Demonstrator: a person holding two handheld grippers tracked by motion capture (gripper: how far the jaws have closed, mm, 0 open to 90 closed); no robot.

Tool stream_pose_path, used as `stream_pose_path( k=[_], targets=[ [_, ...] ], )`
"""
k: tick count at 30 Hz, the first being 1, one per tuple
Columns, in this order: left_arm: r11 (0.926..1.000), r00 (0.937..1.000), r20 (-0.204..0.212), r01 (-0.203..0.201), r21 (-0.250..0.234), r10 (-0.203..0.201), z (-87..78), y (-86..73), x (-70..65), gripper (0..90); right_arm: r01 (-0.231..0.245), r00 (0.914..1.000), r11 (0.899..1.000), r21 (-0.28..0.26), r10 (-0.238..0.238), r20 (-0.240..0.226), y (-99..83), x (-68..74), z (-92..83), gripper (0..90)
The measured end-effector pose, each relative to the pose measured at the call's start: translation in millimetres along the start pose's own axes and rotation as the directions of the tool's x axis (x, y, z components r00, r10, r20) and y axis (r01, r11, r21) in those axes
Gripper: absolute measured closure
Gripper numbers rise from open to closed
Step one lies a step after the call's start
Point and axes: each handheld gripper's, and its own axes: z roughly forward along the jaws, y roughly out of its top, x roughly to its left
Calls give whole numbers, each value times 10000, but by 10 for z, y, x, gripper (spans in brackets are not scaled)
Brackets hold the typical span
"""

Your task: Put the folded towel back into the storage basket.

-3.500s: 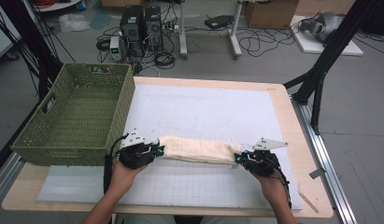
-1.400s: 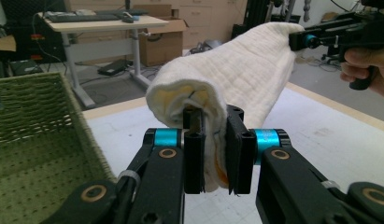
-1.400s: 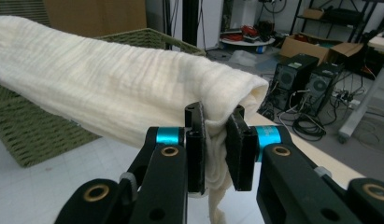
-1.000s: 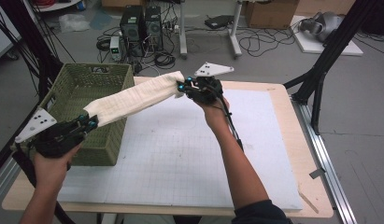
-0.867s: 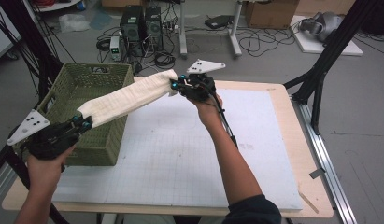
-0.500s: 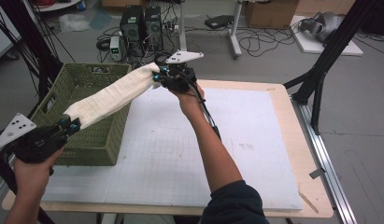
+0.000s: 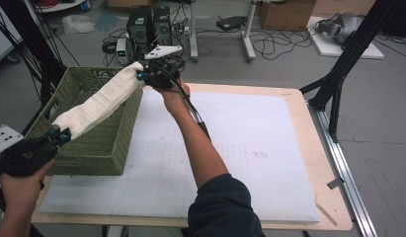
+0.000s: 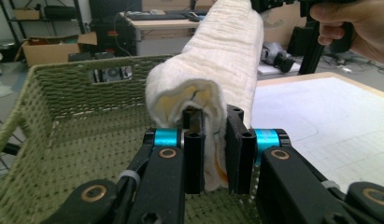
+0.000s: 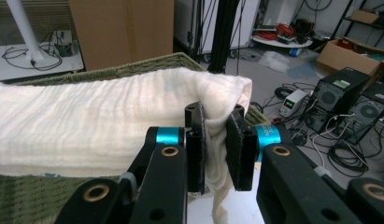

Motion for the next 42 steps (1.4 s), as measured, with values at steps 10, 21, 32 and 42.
stream_pose_path(
  k=[10,21,32,42],
  targets=[
    [10000,9988,-488,24,-49,-27,-143,-43,127,793,165,9996,9999,17,-165,-216,120,132,341,798],
    [10000,9962,-873,-18,13,19,-202,-48,246,792,-65,9994,9999,-155,59,-354,142,208,637,798],
    [9996,9943,-1044,-172,228,195,-184,-49,308,792,-164,9995,9998,-65,163,-254,148,247,822,798],
    [9984,9910,-1298,-266,500,329,-193,-110,366,790,-116,9992,9997,197,124,-380,158,336,1044,798]
  ],
)
